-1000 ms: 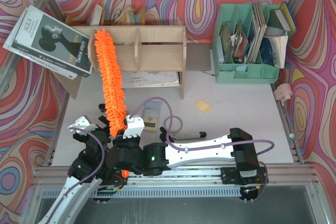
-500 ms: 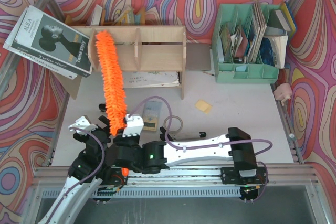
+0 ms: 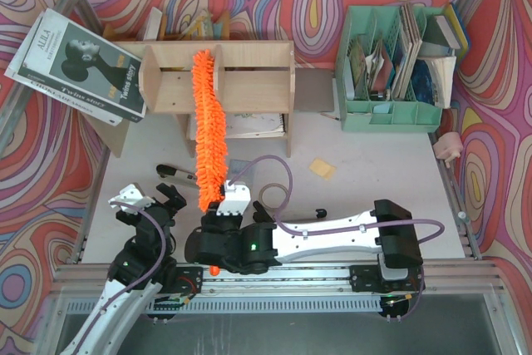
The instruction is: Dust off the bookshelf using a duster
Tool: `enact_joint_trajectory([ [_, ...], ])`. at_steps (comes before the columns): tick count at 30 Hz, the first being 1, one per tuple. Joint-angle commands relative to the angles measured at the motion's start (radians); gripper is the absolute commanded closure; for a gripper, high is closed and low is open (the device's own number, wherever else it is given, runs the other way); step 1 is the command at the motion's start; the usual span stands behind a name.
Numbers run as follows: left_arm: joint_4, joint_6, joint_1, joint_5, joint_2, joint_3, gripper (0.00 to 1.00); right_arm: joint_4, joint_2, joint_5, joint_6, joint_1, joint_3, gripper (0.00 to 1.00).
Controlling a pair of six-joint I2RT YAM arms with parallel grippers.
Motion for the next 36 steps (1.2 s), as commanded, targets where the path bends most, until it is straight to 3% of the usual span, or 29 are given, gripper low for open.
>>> enact_joint_trajectory([
  [1,0.008,0.008,-0.002,0.006,-0.014,0.01,0.02,-0.012,-0.044,0.086,0.068,-0.003,0.014,1.0],
  [6,0.007,0.007,-0.001,0.005,-0.014,0.011,0.02,-0.081,-0.008,0.086,0.087,0.003,0.1,1.0],
  [12,0.007,0.007,-0.001,0.006,-0.014,0.012,0.02,-0.059,-0.088,0.171,0.138,0.036,0.03,1.0],
  [20,0.008,0.007,-0.001,0.006,-0.014,0.012,0.02,-0.129,-0.028,0.086,0.235,0.035,0.016,1.0],
  [25,0.007,0.007,-0.001,0.005,-0.014,0.012,0.02,-0.149,-0.014,0.087,0.221,0.033,0.053,1.0],
  [32,0.006,0.008,-0.001,0.005,-0.013,0.012,0.02,-0.027,-0.099,0.27,0.065,0.076,0.083,1.0],
  [36,0.007,0.008,-0.001,0.005,-0.013,0.012,0.02,-0.065,-0.103,0.248,0.12,0.087,0.062,1.0],
])
